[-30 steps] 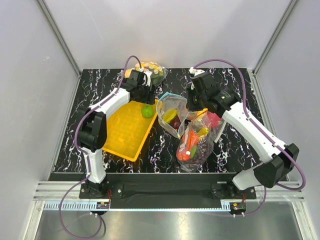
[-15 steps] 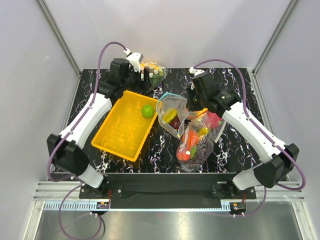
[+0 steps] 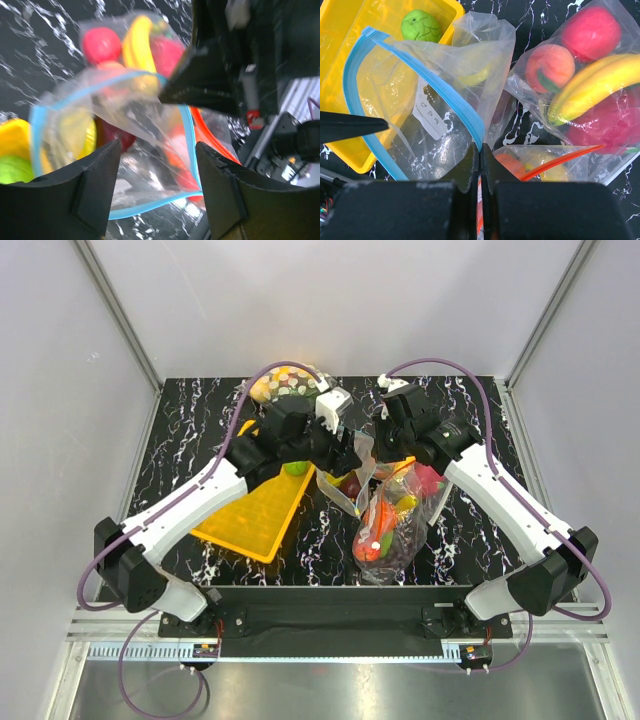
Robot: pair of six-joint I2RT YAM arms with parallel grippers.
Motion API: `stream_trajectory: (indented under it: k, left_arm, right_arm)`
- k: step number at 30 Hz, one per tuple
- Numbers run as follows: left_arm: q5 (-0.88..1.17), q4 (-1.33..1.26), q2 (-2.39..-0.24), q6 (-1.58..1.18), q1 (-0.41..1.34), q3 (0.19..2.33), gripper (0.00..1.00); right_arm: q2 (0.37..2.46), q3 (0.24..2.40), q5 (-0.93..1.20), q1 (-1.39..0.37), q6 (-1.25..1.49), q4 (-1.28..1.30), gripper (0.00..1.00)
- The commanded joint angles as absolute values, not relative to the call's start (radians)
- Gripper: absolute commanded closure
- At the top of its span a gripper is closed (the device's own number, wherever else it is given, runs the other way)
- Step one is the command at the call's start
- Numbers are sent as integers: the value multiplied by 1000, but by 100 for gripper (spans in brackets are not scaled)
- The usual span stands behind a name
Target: Open the zip-top bag and remove the fake food
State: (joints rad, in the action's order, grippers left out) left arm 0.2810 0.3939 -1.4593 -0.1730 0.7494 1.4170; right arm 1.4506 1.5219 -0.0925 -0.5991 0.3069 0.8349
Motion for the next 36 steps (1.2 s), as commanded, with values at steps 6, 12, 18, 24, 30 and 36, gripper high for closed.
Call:
stream_trajectory:
  k: [6,12,18,24,30,36]
  left_arm:
    - [252,342,-1534,-155,759,1407,37]
    - [201,348,-1653,-127,758,1443,38]
    - [149,339,-1742,-135,758,1448,37]
    - [69,341,-1805,-129,758,1447,37]
    - [61,282,-1833,-107,761,1425,36]
    - [153,227,-1877,-89,773,1422,36]
  right_arm:
    - [1433,1548,-89,-588,305,804,100]
    - [1422,1548,-103,-588,307,815,100]
    - [1425,1577,-114,-584,304,827,100]
    - [1431,1575,-106,-583,308,824,100]
    - [1436,1580,-94,-575,307,824,100]
    - [1447,1574,-68,-561,314,813,100]
